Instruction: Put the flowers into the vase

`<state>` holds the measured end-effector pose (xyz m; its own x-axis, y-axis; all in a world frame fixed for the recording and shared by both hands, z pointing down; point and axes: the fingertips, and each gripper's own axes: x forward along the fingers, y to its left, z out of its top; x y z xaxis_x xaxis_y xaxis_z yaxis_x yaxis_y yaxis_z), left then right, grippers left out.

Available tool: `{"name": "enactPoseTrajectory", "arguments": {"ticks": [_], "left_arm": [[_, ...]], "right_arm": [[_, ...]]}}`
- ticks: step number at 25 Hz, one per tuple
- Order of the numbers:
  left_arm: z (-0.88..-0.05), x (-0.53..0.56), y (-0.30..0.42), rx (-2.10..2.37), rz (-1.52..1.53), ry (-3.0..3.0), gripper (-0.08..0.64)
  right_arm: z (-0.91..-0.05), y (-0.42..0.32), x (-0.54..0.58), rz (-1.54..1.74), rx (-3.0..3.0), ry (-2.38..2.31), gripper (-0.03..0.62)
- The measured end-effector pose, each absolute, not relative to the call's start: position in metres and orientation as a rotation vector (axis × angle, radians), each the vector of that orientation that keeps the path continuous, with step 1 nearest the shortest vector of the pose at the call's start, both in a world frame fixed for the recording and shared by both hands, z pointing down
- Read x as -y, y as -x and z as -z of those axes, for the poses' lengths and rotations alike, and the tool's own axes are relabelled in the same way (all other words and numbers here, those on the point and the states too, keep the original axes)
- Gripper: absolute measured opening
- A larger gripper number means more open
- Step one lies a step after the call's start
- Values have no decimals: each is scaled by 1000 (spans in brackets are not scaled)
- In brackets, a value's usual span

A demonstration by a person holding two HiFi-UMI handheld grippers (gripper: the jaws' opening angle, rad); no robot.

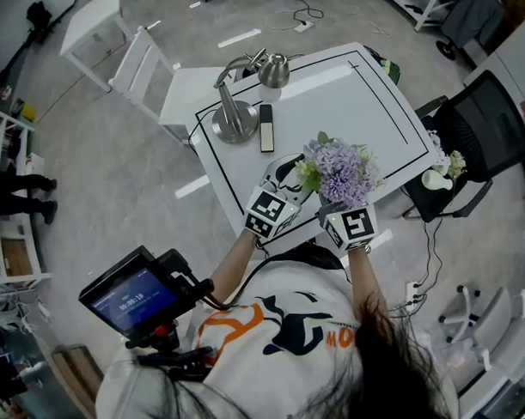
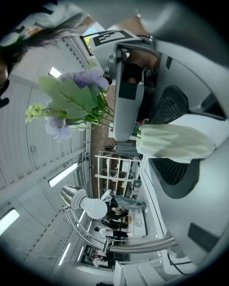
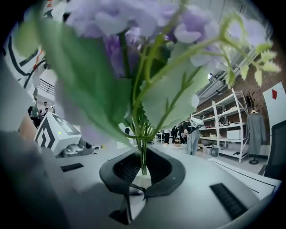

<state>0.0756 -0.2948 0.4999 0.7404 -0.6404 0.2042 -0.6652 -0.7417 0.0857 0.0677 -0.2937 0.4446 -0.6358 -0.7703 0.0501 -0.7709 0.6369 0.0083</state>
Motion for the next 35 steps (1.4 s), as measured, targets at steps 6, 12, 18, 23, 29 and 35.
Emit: {"name": "enactPoseTrajectory", "arguments": {"ticks": [6,12,18,23,29,35], "left_arm": [[-499,293,-77,1049,-246,-2792,242],[-499,293,-77,1047,-236,-2789,242],[-500,295,-75,1036,-232,-2794,242],[-501,297,-74,1027,-221,-2796,242],[-501,297,-73,1013,-213,-2800,242],[-499,298,-73,999,-197,-2811,242]], "right_arm": [[-451,-63,296,-128,2755,-1259,124],[-459,-61,293,-166,2706,-1231,205],[-461,-61,294,-223,2702,-1270,236],[-457,-64,295,-222,2659,-1342,268],[-462,-72,291,-268,2616,-1398,273],[-468,-80,284,-393,2605,-1451,285]]}}
